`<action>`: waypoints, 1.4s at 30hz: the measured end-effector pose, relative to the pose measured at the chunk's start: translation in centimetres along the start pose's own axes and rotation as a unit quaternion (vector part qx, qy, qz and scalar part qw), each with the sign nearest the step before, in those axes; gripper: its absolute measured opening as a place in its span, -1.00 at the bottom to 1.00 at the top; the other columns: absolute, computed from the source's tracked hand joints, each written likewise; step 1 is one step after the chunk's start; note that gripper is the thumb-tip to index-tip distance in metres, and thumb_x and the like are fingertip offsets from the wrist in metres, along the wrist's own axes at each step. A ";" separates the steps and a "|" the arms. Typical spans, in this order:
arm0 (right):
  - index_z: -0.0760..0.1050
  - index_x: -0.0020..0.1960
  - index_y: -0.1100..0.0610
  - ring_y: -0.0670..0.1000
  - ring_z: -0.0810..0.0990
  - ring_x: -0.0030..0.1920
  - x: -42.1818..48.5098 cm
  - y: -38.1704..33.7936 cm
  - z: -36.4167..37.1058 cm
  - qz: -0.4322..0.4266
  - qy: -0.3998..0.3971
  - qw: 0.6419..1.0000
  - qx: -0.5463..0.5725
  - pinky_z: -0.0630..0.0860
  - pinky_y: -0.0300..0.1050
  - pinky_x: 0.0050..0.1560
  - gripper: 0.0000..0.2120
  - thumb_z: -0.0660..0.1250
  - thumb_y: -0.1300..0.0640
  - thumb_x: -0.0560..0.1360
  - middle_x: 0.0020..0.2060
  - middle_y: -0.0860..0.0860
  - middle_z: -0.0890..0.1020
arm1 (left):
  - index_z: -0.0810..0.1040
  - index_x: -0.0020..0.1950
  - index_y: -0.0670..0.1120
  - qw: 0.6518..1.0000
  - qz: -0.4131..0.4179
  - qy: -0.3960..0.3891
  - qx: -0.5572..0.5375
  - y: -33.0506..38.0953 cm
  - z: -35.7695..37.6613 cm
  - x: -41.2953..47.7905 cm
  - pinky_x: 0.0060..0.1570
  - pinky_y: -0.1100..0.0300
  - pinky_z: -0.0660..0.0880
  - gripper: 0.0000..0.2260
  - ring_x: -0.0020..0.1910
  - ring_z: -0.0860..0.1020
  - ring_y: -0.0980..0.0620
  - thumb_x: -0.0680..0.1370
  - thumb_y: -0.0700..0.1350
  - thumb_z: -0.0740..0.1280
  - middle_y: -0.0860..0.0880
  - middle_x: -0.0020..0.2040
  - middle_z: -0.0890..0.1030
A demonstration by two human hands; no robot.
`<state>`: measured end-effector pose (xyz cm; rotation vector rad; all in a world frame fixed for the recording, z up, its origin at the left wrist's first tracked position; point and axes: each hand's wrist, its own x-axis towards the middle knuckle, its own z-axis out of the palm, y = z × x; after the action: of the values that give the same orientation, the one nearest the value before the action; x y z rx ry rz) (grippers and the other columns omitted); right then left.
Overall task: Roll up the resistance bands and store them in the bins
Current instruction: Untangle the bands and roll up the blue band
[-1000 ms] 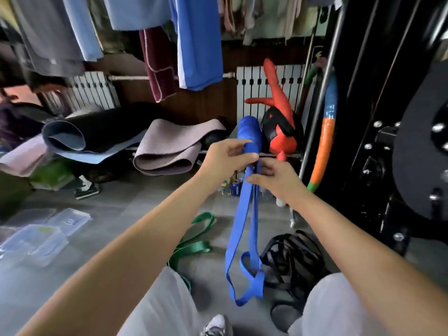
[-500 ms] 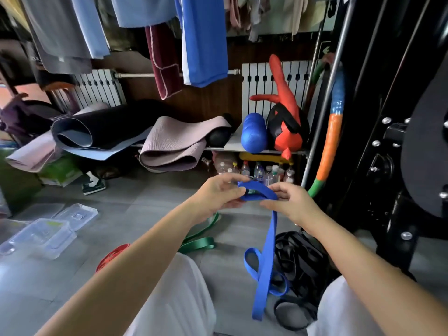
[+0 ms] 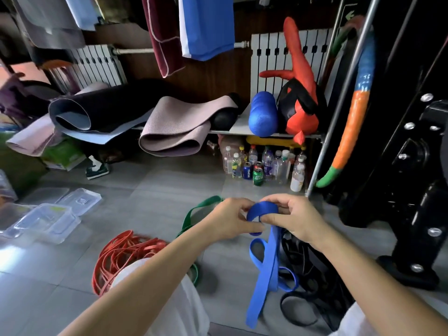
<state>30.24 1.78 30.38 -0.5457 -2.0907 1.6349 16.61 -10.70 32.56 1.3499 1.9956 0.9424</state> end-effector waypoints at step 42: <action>0.48 0.04 -0.11 -0.09 0.61 -0.02 -1.7 0.6 0.7 -0.013 -0.010 0.983 -0.183 0.54 -0.15 0.07 -0.64 0.49 0.18 0.35 -0.06 -0.12 0.63 | 0.62 -0.06 0.05 0.988 0.060 0.053 0.132 -0.1 0.3 -1.0 -0.26 0.29 0.35 -0.80 -0.30 0.45 0.14 0.34 -0.08 0.48 0.16 -0.29 0.45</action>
<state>31.27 0.47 29.53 -0.6149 -2.4191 1.2486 17.14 -11.59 32.32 1.6084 2.2026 0.8394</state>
